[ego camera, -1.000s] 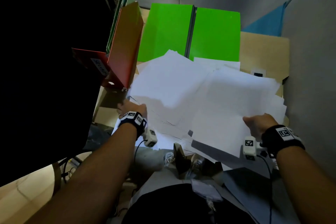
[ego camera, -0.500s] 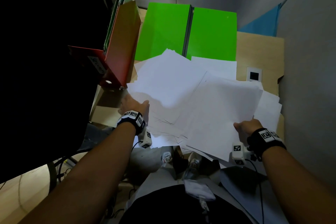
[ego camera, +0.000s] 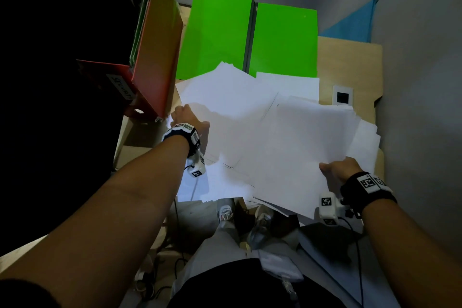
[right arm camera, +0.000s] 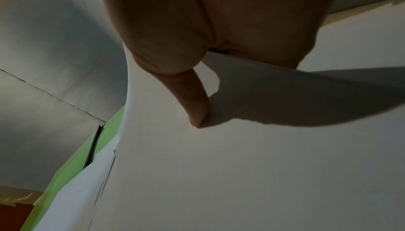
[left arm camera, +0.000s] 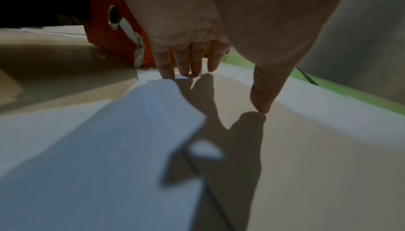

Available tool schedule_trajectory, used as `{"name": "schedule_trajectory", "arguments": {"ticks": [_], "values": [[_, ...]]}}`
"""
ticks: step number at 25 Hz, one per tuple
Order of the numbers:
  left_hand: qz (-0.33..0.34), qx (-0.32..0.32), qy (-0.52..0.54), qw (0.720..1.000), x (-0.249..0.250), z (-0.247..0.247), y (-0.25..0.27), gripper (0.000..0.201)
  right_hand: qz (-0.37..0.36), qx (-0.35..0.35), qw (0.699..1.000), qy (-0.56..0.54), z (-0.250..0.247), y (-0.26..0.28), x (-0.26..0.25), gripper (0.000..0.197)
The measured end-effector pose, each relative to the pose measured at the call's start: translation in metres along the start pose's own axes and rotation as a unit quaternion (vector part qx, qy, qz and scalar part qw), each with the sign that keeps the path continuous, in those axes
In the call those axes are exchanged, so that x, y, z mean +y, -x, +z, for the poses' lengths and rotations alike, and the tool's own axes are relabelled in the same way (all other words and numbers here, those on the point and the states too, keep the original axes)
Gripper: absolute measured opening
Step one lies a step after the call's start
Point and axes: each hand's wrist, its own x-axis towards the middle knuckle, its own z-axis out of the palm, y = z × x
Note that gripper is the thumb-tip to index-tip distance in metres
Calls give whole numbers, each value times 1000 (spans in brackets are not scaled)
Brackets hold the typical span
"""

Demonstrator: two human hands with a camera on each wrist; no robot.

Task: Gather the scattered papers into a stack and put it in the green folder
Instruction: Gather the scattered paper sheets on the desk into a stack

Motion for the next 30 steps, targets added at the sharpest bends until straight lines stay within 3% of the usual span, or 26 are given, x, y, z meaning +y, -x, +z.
{"name": "schedule_trajectory", "arguments": {"ticks": [3, 6, 11, 15, 21, 27, 30], "values": [[-33, -9, 24, 999, 4, -7, -2, 81, -1, 14, 1000, 21, 2, 7, -4, 65], [-49, -30, 82, 995, 8, -6, -2, 81, -3, 12, 1000, 12, 7, 7, -3, 75], [-48, -67, 138, 987, 14, 7, 14, 70, 16, 12, 1000, 21, 11, 8, -3, 67], [-42, -89, 163, 982, 21, 13, 26, 74, 18, -1, 1000, 12, 13, -2, 0, 77], [-61, -150, 208, 965, 30, 17, 44, 48, 16, -1, 1000, 20, 18, 10, -10, 62], [-56, -103, 305, 945, 19, 4, 40, 38, 14, -4, 1000, 21, 15, 13, -11, 62], [-33, -44, 321, 945, 13, -7, 40, 52, 15, -1, 1000, 20, 12, 14, -12, 65]]}}
